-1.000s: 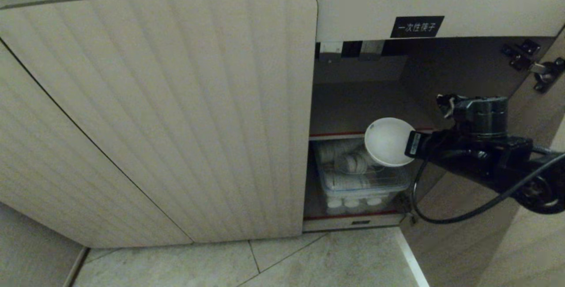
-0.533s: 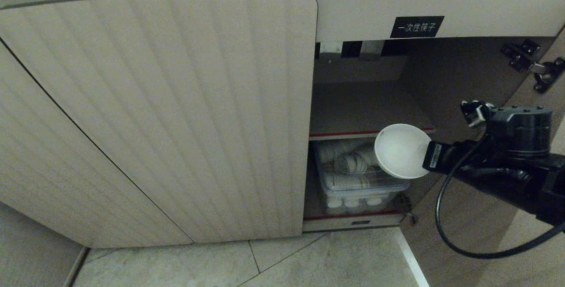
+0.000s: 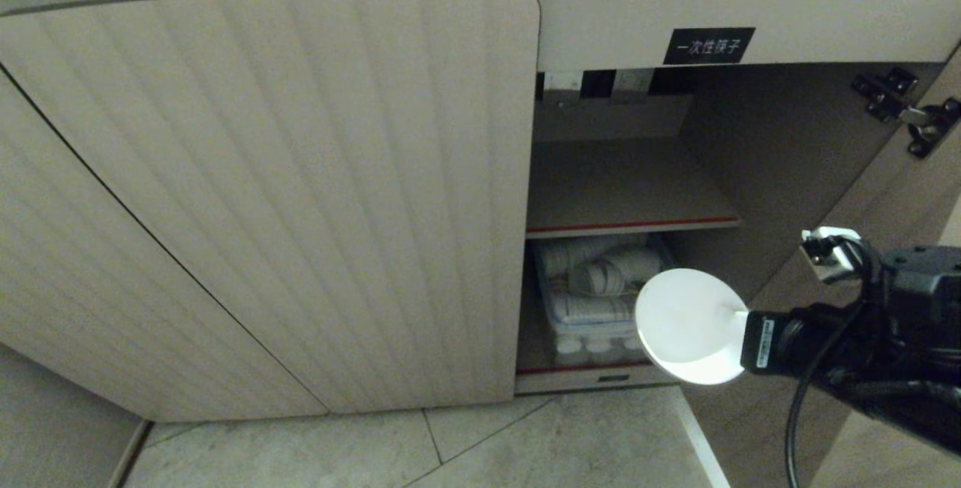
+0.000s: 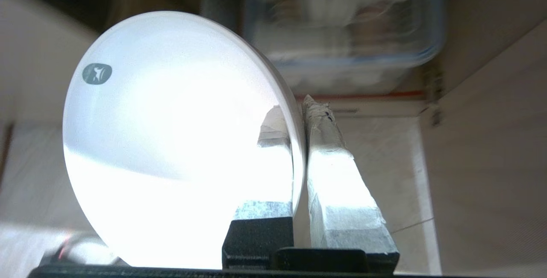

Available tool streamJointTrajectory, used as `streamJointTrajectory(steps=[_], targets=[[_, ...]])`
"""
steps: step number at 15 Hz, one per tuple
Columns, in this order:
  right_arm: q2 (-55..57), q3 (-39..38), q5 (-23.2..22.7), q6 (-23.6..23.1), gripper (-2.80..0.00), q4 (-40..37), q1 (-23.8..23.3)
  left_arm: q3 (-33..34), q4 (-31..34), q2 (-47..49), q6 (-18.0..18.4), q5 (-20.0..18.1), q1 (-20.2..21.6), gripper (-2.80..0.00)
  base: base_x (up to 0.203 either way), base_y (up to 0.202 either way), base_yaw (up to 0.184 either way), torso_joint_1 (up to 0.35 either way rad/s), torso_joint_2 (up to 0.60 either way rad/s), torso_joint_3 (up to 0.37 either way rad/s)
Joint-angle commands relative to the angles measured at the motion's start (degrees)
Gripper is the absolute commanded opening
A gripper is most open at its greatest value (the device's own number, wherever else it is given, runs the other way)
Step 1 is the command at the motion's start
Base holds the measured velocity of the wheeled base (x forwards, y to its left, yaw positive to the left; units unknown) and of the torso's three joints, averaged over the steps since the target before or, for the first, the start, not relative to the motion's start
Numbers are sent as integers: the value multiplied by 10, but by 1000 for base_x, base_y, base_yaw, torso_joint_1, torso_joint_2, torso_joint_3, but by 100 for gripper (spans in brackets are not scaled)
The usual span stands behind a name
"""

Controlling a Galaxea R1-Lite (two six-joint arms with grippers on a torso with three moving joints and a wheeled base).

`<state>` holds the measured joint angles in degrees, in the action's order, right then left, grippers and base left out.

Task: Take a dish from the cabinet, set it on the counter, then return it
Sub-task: Place it on the table

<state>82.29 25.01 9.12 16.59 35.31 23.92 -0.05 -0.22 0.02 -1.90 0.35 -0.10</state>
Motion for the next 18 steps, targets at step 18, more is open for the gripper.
streamJointTrajectory(steps=[18], targets=[[-165, -250, -52, -31, -280, -35, 108, 0, 0, 0, 0, 0, 0, -280, 0, 0, 0, 0, 0, 0]])
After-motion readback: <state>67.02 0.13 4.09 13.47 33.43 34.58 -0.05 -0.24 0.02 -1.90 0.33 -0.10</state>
